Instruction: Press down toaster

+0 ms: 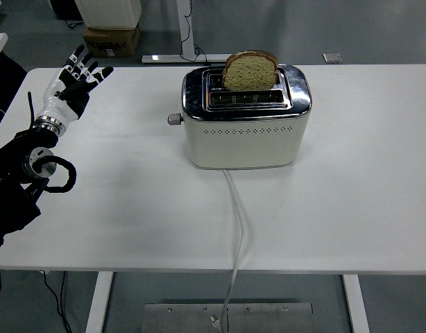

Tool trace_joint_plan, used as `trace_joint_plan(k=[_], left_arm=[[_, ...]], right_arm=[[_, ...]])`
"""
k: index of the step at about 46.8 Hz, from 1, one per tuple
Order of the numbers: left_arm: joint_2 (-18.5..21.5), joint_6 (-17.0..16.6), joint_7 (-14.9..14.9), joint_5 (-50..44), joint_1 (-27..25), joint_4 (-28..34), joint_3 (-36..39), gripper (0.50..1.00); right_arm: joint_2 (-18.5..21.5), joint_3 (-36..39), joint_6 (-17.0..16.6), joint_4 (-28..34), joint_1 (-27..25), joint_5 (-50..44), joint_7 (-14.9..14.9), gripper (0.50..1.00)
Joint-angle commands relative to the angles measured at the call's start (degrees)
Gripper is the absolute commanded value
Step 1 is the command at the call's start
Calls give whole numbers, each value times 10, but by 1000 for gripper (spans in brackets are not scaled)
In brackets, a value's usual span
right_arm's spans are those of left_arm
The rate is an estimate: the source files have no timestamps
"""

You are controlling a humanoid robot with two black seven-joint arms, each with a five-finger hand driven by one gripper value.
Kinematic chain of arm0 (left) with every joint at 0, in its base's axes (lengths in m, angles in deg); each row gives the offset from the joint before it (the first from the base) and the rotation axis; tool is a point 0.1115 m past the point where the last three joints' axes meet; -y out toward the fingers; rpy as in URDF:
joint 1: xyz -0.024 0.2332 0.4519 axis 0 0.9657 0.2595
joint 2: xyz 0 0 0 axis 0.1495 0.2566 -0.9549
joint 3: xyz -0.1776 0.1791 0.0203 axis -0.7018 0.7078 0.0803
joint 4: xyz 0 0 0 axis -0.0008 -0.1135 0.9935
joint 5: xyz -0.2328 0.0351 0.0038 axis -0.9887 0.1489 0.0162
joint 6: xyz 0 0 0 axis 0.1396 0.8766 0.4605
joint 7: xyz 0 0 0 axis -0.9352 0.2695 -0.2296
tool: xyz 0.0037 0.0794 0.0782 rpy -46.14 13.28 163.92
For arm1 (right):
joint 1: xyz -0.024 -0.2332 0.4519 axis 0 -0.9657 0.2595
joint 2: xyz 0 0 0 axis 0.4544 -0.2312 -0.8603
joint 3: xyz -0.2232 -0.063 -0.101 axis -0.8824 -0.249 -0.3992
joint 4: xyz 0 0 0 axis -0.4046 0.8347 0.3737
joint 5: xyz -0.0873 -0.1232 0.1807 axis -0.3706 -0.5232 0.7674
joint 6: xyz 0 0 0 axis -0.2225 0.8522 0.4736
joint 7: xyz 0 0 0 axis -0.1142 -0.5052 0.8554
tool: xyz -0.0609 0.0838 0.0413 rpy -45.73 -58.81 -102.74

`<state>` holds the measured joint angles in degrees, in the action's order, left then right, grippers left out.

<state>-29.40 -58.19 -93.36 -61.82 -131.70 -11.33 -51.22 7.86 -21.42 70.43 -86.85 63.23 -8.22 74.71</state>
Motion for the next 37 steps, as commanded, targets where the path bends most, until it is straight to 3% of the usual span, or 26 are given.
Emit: trace_joint_plan(k=[1,7,19,37], left_arm=[[22,0,0,15,6,32,1,1000],[55,-1,0,21,20,80,13,1000],[126,0,1,40,26,134,104,1000],[231,0,1,245,23,211,140,1000]], right_arm=[[0,0,0,0,0,0,0,998],[0,1,0,0,0,1,0,1000],[0,0,0,0,0,0,0,998],[0,0,0,0,0,0,0,998]])
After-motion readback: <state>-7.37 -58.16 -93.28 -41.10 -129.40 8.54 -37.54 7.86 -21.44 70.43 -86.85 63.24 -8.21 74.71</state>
